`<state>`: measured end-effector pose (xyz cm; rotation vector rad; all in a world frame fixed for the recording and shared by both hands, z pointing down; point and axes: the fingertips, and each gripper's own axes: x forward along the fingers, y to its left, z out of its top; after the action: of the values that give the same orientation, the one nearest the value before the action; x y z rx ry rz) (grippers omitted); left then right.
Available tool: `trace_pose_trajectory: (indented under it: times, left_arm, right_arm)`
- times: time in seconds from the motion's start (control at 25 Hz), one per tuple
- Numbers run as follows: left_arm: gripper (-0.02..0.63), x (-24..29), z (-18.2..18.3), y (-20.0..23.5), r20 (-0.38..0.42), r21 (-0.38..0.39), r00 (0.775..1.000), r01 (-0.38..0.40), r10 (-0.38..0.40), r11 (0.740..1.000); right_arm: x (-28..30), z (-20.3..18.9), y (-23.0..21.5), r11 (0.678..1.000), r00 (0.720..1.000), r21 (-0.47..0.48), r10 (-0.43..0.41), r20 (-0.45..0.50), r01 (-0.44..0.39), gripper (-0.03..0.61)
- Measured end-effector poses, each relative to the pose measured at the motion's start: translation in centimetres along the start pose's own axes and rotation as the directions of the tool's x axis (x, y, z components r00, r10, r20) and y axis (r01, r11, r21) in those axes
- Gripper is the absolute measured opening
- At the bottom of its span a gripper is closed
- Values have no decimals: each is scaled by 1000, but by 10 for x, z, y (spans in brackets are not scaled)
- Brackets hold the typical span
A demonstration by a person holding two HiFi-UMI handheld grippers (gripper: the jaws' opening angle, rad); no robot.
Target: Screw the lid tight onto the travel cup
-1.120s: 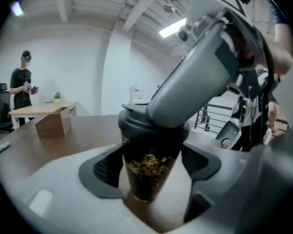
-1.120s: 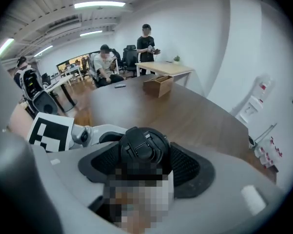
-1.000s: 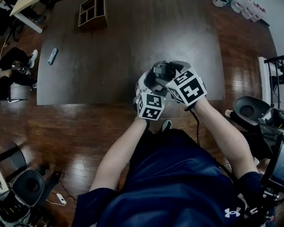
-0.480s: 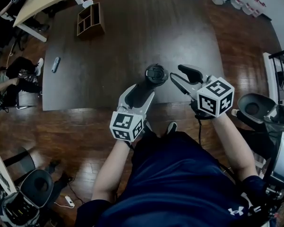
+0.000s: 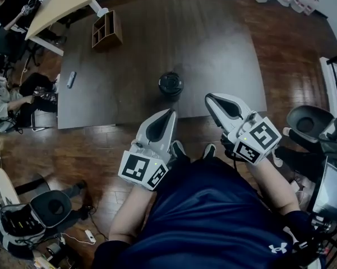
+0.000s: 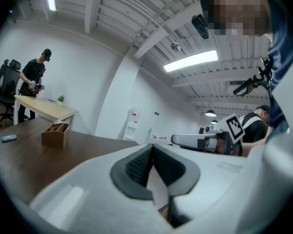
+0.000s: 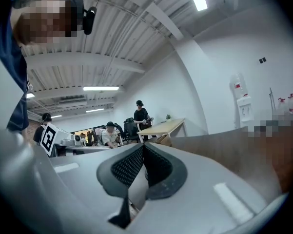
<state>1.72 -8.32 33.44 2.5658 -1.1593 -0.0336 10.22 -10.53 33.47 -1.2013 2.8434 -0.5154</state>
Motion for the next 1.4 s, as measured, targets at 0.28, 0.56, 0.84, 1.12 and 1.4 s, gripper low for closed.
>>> trace_pose_trajectory:
  times: [0.28, 0.56, 0.84, 1.12, 1.4]
  left_arm:
    - [5, -3, -4, -29, 16, -5, 998, -57, 57, 998]
    - [5, -8, -10, -57, 23, 1, 998, -62, 62, 998]
    - [5, -17, -10, -70, 43, 13, 997, -64, 63, 998]
    - [5, -23, -7, -73, 61, 26, 996, -60, 58, 998]
    - [5, -27, -6, -67, 64, 22, 996, -64, 62, 998]
  right_arm:
    - [-36, 11, 3, 995, 998, -93, -21, 56, 26, 11]
    - [-65, 2, 9, 992, 999, -125, -23, 48, 29, 11]
    - [-76, -1, 18, 986, 999, -161, -23, 47, 30, 11]
    - [-77, -1, 28, 981, 999, -191, -18, 45, 27, 11]
    - [-71, -2, 32, 981, 999, -193, -22, 38, 29, 11]
